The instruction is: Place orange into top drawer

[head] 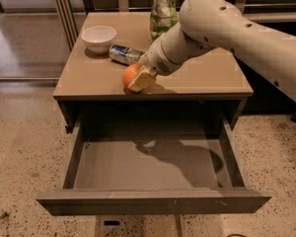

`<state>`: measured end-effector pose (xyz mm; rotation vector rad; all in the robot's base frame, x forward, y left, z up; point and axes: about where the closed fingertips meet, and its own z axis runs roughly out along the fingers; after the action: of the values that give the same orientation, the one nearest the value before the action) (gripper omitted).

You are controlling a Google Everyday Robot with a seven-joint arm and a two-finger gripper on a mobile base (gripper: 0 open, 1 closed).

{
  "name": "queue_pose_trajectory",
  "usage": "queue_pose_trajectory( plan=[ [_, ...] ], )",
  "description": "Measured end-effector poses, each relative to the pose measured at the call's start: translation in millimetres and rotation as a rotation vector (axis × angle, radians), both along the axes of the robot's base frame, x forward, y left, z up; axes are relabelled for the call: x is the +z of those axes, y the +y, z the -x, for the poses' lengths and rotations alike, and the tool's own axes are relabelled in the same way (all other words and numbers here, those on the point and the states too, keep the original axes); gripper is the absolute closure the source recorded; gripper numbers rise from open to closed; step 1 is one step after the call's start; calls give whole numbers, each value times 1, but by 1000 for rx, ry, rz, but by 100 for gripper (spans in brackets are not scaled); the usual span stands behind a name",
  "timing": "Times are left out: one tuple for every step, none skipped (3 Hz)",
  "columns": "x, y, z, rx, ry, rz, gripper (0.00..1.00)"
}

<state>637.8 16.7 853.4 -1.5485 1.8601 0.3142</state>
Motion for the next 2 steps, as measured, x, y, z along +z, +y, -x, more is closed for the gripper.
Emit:
queue_pose_trajectory(
  plan=[
    [5,1,13,33,11,-3,100],
    [10,6,44,99,36,-4,100]
  ],
)
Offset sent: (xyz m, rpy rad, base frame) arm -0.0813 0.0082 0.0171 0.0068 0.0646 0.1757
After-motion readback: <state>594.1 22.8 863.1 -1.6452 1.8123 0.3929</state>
